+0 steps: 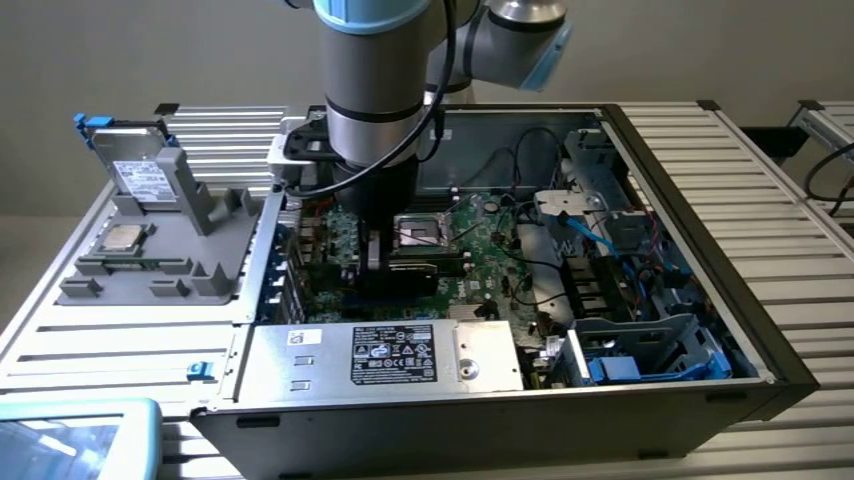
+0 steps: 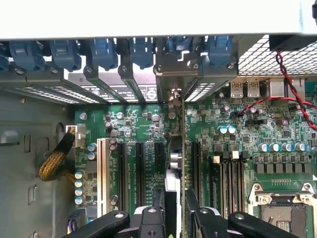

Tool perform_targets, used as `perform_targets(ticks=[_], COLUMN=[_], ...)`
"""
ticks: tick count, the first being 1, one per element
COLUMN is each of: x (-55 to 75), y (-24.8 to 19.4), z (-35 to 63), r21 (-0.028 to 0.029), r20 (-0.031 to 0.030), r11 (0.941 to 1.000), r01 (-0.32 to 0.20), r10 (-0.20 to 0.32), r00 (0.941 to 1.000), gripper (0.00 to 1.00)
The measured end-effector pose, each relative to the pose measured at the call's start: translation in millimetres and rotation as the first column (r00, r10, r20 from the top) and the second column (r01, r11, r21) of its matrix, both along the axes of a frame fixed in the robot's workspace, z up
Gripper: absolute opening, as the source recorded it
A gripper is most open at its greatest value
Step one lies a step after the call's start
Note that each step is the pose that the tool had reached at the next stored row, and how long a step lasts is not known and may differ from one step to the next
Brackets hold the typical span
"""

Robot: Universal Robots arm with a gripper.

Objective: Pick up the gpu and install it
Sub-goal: 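Insert the gpu into the slot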

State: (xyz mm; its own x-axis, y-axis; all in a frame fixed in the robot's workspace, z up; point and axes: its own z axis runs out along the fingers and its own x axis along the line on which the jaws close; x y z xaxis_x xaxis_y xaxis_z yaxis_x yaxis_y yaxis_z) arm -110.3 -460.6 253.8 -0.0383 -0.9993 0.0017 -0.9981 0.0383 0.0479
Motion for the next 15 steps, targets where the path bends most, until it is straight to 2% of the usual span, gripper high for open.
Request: perform_targets(ticks=[11, 15], x=[0.1, 0.0], y=[-1.6, -1.7], z=[-0.3, -5.1], r21=[-0.0005, -0.0015], r20=[-0.0005, -0.0027], r11=[1.0000, 1.0000], r01=[0.001, 0.004], r10=[-0.001, -0.004], r00=[1.0000, 1.0000], gripper=[0.27, 0.27])
